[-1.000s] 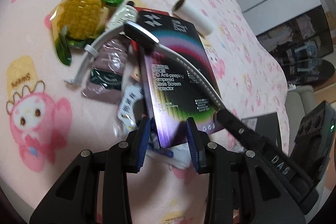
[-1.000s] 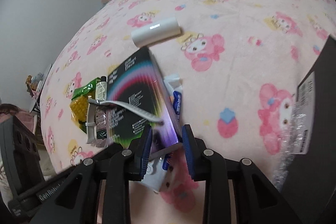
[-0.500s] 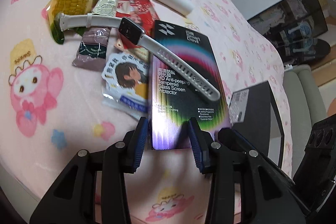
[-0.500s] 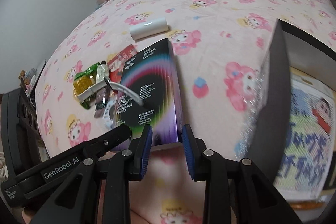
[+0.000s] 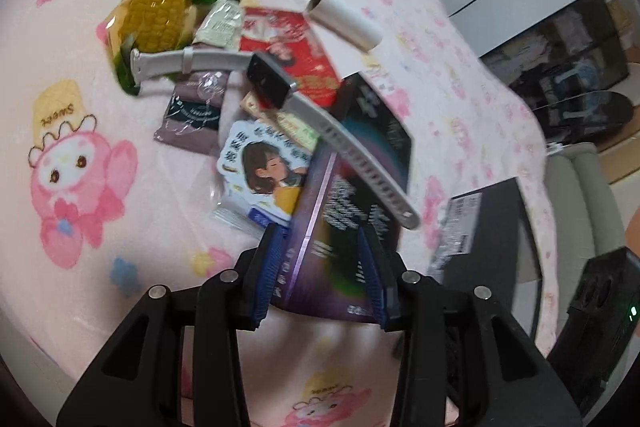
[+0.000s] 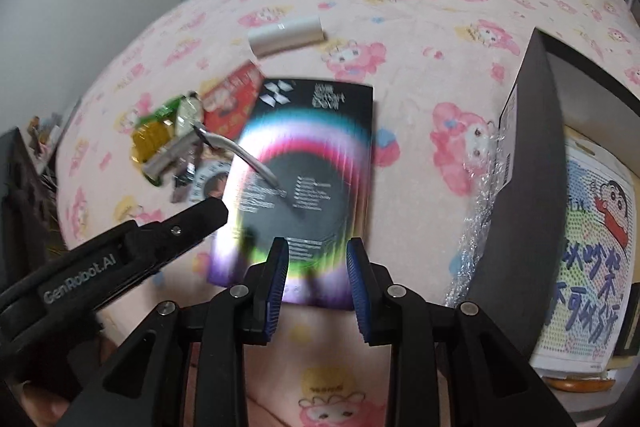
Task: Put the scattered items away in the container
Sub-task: 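Lift the purple box off the pile with the left gripper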
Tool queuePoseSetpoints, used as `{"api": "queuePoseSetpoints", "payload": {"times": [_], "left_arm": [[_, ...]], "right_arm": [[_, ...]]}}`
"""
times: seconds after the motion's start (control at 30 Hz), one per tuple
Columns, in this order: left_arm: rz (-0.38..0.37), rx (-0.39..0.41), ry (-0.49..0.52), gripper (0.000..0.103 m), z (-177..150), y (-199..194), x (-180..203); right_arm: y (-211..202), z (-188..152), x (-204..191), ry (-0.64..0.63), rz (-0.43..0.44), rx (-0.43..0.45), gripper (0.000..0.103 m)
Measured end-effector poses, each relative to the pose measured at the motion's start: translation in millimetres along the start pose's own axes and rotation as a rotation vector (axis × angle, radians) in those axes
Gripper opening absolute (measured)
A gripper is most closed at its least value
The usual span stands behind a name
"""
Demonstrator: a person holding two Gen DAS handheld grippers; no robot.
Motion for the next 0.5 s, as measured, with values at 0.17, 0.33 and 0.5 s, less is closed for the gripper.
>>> {"api": "queuePoseSetpoints", "payload": {"times": [0.17,0.33,0.5], "left_arm": [[0.006,-0.097,-0.047,0.045,0.5,22.6,-6.3],[-0.046,-0.141,-0.049,0.047,-4.3,24.1,-3.0],[-0.084,-0.129,-0.036,0.042,-4.8,17.0,-0.3]], "right_arm": [[12.2,-9.0,-5.6,-0.025,-0.004,-0.023,0.026],[17.1,-23.2,-5.2,-0.023,0.008,-0.053,0.027],[20.2,-23.2,-8.2,-0.011,0.052,-0.058,0.027]]}}
Point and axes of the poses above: each gripper's, at about its wrist camera, not at the fingertips, and y roughly the way its jaws point, x to its right, z to its top, the point moved 9 cm from there along y, roughly the way its jaws point, and after that the axes turned 10 degrees about z, right-handed, at the moved point
